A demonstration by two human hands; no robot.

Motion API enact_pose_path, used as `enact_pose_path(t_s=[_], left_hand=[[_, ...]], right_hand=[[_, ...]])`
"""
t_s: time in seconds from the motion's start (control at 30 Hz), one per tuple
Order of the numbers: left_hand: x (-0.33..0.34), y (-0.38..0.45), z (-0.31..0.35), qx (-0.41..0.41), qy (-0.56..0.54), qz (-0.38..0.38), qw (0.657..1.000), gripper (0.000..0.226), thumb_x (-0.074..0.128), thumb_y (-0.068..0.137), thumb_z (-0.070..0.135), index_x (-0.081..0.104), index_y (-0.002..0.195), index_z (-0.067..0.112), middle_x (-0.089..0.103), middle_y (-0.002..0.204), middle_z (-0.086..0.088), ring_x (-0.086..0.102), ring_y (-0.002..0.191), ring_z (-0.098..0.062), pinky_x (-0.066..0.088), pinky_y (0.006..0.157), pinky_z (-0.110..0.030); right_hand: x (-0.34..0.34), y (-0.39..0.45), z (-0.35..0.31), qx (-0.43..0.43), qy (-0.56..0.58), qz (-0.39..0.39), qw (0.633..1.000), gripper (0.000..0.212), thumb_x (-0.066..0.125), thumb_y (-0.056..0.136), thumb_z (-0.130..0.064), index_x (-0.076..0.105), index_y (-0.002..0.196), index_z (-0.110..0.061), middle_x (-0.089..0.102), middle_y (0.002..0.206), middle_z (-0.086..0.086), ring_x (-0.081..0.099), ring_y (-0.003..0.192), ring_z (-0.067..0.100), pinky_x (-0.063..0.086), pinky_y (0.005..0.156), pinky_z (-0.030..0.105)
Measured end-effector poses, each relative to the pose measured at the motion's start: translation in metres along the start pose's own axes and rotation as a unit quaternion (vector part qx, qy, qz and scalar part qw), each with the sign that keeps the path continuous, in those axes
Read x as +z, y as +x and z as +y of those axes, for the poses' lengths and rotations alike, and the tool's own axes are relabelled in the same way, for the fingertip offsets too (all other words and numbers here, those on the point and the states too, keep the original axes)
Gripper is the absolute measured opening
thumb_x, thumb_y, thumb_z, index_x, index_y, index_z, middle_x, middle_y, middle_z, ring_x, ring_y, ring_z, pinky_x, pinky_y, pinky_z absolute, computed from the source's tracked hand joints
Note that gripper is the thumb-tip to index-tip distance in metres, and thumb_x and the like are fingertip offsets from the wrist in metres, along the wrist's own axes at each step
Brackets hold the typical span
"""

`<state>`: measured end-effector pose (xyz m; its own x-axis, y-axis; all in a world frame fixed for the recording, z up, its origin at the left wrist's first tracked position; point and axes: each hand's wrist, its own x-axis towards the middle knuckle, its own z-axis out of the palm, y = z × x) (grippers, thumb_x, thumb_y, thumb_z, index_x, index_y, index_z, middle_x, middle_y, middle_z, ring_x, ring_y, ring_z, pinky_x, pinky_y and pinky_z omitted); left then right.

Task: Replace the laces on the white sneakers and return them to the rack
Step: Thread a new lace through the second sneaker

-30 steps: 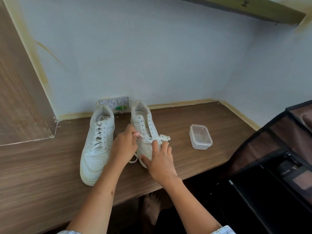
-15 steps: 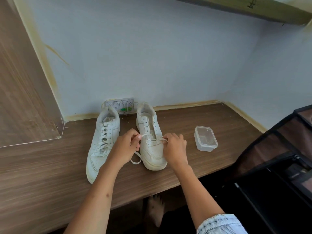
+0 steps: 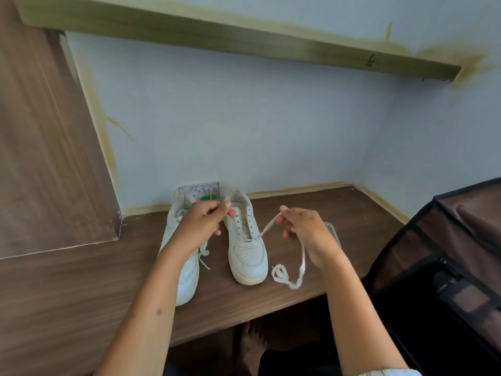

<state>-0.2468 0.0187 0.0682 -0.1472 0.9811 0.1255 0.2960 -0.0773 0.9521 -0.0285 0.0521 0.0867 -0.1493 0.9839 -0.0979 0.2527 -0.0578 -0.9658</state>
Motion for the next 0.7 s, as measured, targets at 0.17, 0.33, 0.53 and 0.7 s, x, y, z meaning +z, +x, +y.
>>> enact_pose_path(t_s=[0.17,0.33,0.53,0.7], left_hand=[[-0.009,-0.017,0.062,0.047,0.007,0.014,0.999,0.029,0.051,0.099,0.033,0.073,0.085,0.019,0.034,0.057,0.003,0.04,0.05,-0.003,0.051,0.064,-0.023],[-0.02,-0.037,0.11,0.074,0.006,0.021,0.997,0.029,0.051,0.1,0.032,0.073,0.086,0.019,0.038,0.062,0.004,0.042,0.056,-0.01,0.051,0.068,-0.027],[-0.032,-0.059,0.164,0.119,0.004,0.028,0.992,0.028,0.051,0.1,0.032,0.072,0.088,0.018,0.039,0.064,0.004,0.042,0.055,-0.008,0.049,0.066,-0.023],[-0.043,-0.078,0.206,0.154,-0.002,0.042,0.987,0.03,0.051,0.099,0.032,0.072,0.083,0.018,0.041,0.065,0.004,0.043,0.055,-0.007,0.052,0.069,-0.024]], right_hand=[[-0.006,-0.03,-0.046,-0.05,0.053,0.004,0.997,0.033,0.051,0.101,-0.028,0.065,0.078,-0.01,0.043,0.05,-0.007,0.049,0.053,0.01,0.041,0.061,0.021],[-0.011,-0.059,-0.091,-0.084,0.105,0.01,0.991,0.03,0.052,0.101,-0.026,0.065,0.081,-0.009,0.042,0.052,-0.006,0.048,0.054,0.011,0.047,0.068,0.027],[-0.018,-0.093,-0.144,-0.136,0.096,0.033,0.986,0.029,0.049,0.102,-0.026,0.065,0.083,-0.01,0.045,0.054,-0.005,0.051,0.053,0.009,0.048,0.07,0.027],[-0.024,-0.122,-0.186,-0.194,0.092,0.043,0.976,0.029,0.049,0.102,-0.025,0.065,0.083,-0.009,0.047,0.056,-0.004,0.053,0.054,0.007,0.047,0.069,0.026]])
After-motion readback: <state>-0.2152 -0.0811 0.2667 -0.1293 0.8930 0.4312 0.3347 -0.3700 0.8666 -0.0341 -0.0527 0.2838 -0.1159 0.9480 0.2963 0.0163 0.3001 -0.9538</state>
